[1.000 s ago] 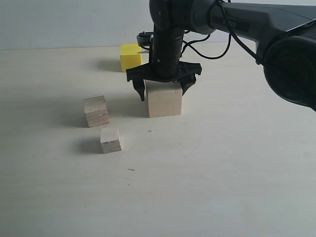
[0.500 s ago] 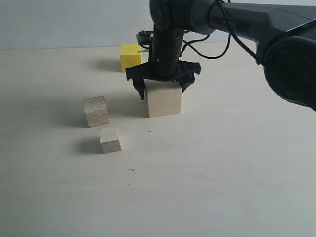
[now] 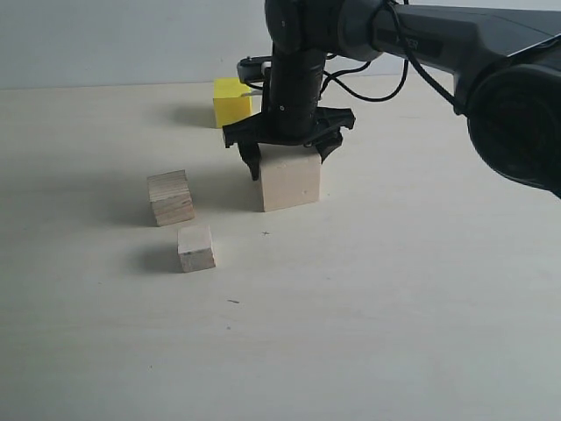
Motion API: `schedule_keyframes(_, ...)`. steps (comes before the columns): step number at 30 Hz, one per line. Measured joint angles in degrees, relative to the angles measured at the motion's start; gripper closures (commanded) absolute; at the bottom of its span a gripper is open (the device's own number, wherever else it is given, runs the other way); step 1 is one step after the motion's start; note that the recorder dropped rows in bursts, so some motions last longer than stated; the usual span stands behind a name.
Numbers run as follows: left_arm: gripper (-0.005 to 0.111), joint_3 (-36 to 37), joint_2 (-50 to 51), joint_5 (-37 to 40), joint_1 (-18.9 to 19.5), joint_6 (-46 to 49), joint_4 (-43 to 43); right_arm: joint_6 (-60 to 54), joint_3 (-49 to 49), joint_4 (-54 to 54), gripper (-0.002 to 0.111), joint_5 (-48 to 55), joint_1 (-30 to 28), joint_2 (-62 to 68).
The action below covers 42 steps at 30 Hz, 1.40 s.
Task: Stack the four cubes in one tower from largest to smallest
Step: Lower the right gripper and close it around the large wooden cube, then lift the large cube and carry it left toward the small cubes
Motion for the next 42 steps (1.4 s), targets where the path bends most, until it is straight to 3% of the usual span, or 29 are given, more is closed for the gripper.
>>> schedule_keyframes(16, 0.107, 0.0, 0.0, 0.0, 0.0, 0.0, 0.0, -10.3, 0.0, 7.6, 0.108, 2.5, 0.0, -1.2)
schedule_keyframes(21, 0.107, 0.0, 0.0, 0.0, 0.0, 0.0, 0.0, -7.5, 0.0, 6.9, 0.108, 2.5, 1.2, -1.2)
schedule_keyframes(31, 0.107, 0.0, 0.0, 0.0, 0.0, 0.0, 0.0, 5.5, 0.0, -0.5, 0.108, 2.7, 9.6, -3.0)
schedule_keyframes(37, 0.107, 0.0, 0.0, 0.0, -0.1, 0.0, 0.0, 8.9, 0.0, -1.9, 0.108, 2.7, 9.5, -5.5)
schedule_keyframes(42, 0.107, 0.0, 0.0, 0.0, -2.7, 0.0, 0.0, 10.3, 2.2, -2.4, 0.108, 2.7, 7.3, -6.6)
